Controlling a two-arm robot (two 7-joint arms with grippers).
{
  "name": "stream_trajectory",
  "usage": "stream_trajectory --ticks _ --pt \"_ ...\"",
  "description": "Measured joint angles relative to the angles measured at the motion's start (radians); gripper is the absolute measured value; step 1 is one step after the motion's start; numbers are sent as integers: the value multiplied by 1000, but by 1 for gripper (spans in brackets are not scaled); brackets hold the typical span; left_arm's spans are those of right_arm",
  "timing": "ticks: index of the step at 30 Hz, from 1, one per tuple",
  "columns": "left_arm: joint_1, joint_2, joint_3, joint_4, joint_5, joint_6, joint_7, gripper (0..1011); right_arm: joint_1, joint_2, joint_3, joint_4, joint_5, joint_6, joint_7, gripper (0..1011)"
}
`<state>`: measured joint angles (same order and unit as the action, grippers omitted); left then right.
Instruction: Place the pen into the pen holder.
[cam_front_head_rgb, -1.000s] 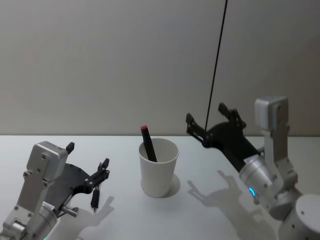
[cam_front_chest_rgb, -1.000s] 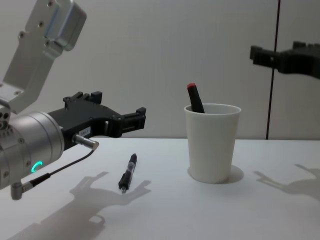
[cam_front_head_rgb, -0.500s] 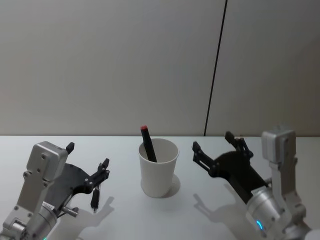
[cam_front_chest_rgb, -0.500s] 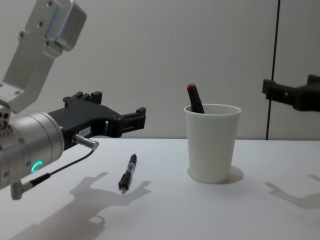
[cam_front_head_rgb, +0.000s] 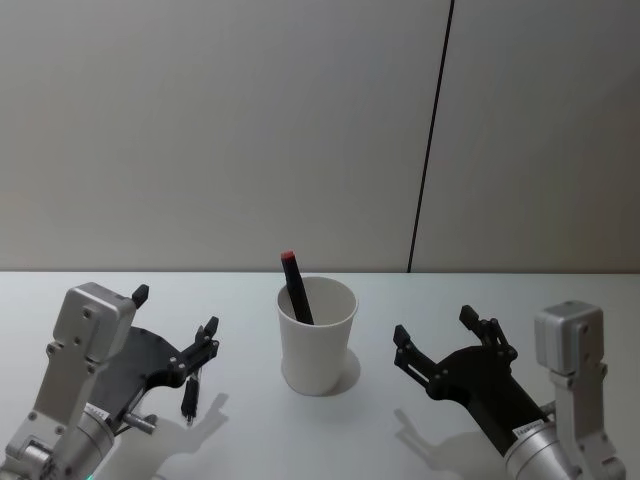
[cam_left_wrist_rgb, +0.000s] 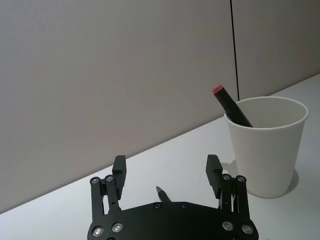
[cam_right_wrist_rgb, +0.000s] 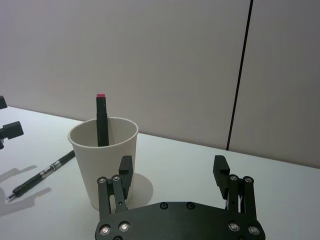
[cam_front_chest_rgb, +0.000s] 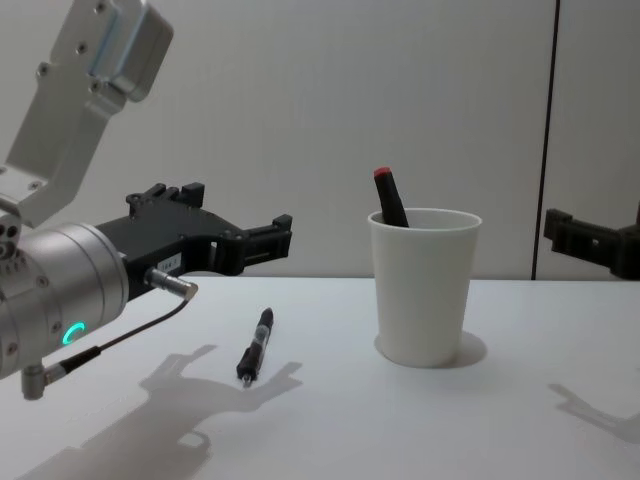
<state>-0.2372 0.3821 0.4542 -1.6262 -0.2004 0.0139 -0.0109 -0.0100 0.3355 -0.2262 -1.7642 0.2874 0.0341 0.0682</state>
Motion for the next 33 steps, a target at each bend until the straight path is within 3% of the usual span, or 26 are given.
stream_trajectory --ticks 33 --pt "0 0 0 0 0 0 0 1003 -5 2 0 -3 1 0 -2 1001"
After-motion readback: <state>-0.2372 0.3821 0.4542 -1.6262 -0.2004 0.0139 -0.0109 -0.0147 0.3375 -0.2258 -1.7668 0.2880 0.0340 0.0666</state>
